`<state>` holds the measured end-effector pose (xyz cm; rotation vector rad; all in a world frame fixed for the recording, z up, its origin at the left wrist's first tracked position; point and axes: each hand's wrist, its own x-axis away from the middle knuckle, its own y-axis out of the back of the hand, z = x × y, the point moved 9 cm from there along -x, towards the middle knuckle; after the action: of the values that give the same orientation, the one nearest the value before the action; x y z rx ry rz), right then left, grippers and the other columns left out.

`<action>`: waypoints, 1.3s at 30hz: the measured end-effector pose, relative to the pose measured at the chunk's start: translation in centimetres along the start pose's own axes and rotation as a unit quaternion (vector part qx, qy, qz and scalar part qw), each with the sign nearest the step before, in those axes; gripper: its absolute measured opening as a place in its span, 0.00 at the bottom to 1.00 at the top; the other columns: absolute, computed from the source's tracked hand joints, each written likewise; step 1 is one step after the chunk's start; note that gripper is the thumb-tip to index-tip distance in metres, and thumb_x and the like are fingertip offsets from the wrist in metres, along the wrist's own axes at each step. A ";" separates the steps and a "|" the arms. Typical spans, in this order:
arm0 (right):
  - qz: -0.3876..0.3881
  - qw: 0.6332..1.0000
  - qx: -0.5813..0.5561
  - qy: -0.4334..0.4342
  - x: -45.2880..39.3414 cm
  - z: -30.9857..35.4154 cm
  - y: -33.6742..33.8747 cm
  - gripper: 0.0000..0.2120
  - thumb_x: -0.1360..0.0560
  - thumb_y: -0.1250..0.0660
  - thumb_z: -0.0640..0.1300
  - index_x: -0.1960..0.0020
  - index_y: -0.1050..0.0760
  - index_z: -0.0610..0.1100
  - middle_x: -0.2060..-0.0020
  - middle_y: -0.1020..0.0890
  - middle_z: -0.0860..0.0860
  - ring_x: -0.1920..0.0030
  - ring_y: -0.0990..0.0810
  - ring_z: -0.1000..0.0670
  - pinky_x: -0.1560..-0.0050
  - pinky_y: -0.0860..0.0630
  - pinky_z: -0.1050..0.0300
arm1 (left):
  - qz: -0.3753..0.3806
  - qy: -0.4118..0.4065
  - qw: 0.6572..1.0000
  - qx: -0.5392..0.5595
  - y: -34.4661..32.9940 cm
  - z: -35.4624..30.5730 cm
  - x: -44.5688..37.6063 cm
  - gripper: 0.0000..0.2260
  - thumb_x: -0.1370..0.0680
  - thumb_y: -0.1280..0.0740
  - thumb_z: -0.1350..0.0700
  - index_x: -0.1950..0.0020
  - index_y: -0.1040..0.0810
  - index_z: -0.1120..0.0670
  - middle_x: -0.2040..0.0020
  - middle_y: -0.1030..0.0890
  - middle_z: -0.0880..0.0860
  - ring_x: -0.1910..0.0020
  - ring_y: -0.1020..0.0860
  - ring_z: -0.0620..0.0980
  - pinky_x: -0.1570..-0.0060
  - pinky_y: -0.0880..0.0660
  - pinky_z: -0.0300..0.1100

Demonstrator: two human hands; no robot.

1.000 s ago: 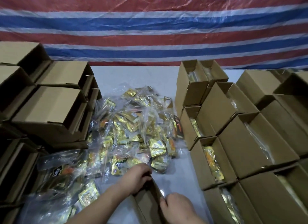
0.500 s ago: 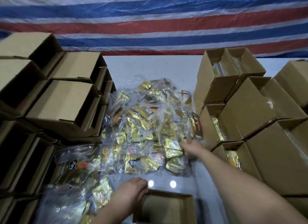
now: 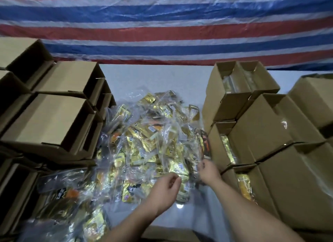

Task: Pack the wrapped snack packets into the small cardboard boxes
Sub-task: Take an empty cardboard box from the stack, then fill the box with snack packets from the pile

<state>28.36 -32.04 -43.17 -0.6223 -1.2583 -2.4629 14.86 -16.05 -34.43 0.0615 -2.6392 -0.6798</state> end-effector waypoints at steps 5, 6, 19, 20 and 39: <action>-0.077 0.992 -0.053 0.089 4.7 4.0 4.0 0.12 0.19 0.40 0.40 0.61 0.29 0.46 0.69 0.26 0.51 0.64 0.26 0.46 0.66 0.35 0.55 | 0.008 0.151 0.965 0.214 -3.0 -1.9 -4.6 0.28 0.22 0.36 0.38 0.34 0.27 0.59 0.45 0.18 0.59 0.58 0.20 0.48 0.63 0.25 0.39; -0.083 0.988 -0.080 0.099 5.8 4.6 4.9 0.12 0.19 0.40 0.39 0.61 0.29 0.45 0.68 0.25 0.51 0.64 0.25 0.47 0.66 0.34 0.55 | 0.039 0.177 0.942 0.283 -3.9 -2.4 -4.8 0.33 0.24 0.35 0.35 0.32 0.29 0.60 0.40 0.20 0.63 0.57 0.19 0.50 0.68 0.25 0.38; 0.039 0.930 -0.345 0.123 17.6 5.5 6.7 0.31 0.43 0.26 0.74 0.43 0.25 0.67 0.43 0.20 0.64 0.40 0.23 0.63 0.40 0.26 0.57 | 0.048 0.116 0.872 0.473 -1.0 -5.5 -0.3 0.30 0.28 0.31 0.35 0.31 0.25 0.49 0.29 0.26 0.54 0.29 0.30 0.56 0.28 0.36 0.60; 0.047 0.924 -0.360 0.121 17.7 5.6 6.4 0.37 0.46 0.26 0.76 0.39 0.28 0.69 0.39 0.24 0.68 0.36 0.27 0.64 0.36 0.28 0.55 | 0.035 0.098 0.881 0.462 -0.2 -6.1 0.5 0.31 0.28 0.32 0.33 0.30 0.26 0.47 0.29 0.27 0.50 0.28 0.32 0.53 0.27 0.38 0.59; 0.260 0.913 -0.178 0.259 24.3 9.0 1.4 0.32 0.32 0.23 0.47 0.32 0.33 0.55 0.40 0.21 0.68 0.37 0.23 0.61 0.41 0.26 0.66 | 0.059 -0.039 0.997 0.038 6.5 2.7 11.7 0.19 0.21 0.32 0.47 0.31 0.26 0.49 0.34 0.24 0.44 0.34 0.26 0.41 0.31 0.30 0.43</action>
<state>10.22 -27.24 -25.23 -0.2907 -0.3779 -2.1836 3.44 -10.74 -29.08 -0.0992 -2.7182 -0.5529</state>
